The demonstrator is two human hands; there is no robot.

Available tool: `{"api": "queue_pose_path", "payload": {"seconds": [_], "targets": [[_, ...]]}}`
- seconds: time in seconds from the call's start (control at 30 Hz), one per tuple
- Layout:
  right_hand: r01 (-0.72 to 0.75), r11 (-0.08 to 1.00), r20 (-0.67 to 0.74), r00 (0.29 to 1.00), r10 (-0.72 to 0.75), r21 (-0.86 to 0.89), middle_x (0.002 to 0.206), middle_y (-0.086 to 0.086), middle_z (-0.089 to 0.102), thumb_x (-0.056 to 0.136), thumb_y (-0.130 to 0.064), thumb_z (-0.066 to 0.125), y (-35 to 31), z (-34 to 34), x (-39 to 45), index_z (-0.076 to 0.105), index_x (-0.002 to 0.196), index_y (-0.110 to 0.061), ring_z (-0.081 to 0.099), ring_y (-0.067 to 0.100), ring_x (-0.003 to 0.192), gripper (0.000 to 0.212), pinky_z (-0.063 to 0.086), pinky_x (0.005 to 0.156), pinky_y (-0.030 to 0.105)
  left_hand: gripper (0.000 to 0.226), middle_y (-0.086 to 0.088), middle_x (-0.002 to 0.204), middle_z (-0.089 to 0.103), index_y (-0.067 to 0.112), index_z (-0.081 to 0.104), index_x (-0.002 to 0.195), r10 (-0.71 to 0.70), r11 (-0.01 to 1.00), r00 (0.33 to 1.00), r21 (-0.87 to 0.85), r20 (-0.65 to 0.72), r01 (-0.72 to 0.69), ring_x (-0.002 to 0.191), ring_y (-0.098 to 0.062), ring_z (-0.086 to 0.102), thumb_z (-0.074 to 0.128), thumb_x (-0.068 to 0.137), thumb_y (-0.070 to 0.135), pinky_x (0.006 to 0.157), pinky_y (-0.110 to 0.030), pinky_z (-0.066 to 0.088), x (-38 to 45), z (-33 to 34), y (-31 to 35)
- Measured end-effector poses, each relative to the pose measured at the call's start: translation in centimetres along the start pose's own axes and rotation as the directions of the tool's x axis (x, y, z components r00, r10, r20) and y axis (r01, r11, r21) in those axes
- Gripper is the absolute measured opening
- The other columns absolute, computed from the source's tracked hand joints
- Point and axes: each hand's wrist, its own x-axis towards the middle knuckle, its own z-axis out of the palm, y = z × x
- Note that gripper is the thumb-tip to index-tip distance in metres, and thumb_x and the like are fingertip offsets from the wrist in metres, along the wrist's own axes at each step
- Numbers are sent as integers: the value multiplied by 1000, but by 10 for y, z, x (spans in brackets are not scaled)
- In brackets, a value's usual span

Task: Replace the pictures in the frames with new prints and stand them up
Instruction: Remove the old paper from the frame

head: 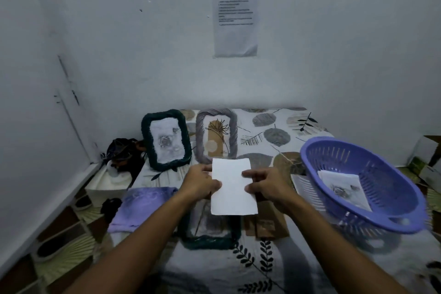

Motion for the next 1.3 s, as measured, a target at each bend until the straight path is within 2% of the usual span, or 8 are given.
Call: {"api": "queue_pose_path", "payload": {"seconds": [0.1,0.2,0.33,0.53,0.8,1.03,1.2,1.3], "targets": [[18,997,26,1000,-16,-76,112,19,63,78,6,70,2,29,4,64,122,-5,62,29,101,46,54,83,32,42,1,72,61,8,58,108,67,976,994,212,-86,-47,68,-18,56,73,70,-4,66,-30,49,3,-27,-24],[15,995,34,999,-12,-98,100,11,63,76,6,72,9,50,9,64,122,-4,61,22,92,47,54,83,33,54,-1,104,62,19,59,118,223,812,970,569,-94,-131,82,-18,55,80,68,16,72,-24,43,5,-50,-40],[43,986,48,998,-36,-162,106,4,60,76,7,72,13,69,15,64,121,-3,57,12,88,47,45,69,10,68,-1,134,53,22,57,129,295,642,931,677,215,-360,126,-20,43,82,68,40,100,-33,41,7,-72,-54],[131,895,55,991,-119,-426,117,8,64,78,-2,69,17,81,16,62,124,-6,56,12,97,47,44,84,20,76,7,156,30,30,47,140,111,379,876,795,469,-474,148,-18,4,72,74,58,119,-50,3,7,-78,-64],[213,610,118,974,-193,-763,133,4,47,79,-26,71,13,66,16,57,128,-25,46,23,121,51,47,94,38,72,2,159,23,27,48,138,84,405,850,762,520,-506,149,-17,-2,69,77,57,118,-48,-4,7,-75,-68],[329,423,371,928,20,-844,160,-1,14,77,-65,60,21,49,13,33,146,-25,6,29,147,84,15,115,57,73,4,161,13,33,45,130,43,405,847,766,530,-499,148,-17,-11,72,69,65,114,-48,-18,8,-78,-68],[367,404,388,921,-34,-838,161,-5,10,71,-74,55,29,46,8,36,142,-25,2,30,147,88,7,115,60,119,7,162,7,34,32,144,-9,425,841,763,541,-486,147,-15,-13,49,41,91,112,-50,-23,8,-79,-69],[374,418,390,919,-51,-828,161,-9,8,62,-81,54,34,45,10,38,139,-30,1,28,148,93,11,115,59,106,7,162,8,34,32,146,-10,436,846,764,533,-476,148,-15,-10,65,56,80,113,-52,-22,8,-80,-67]]}}
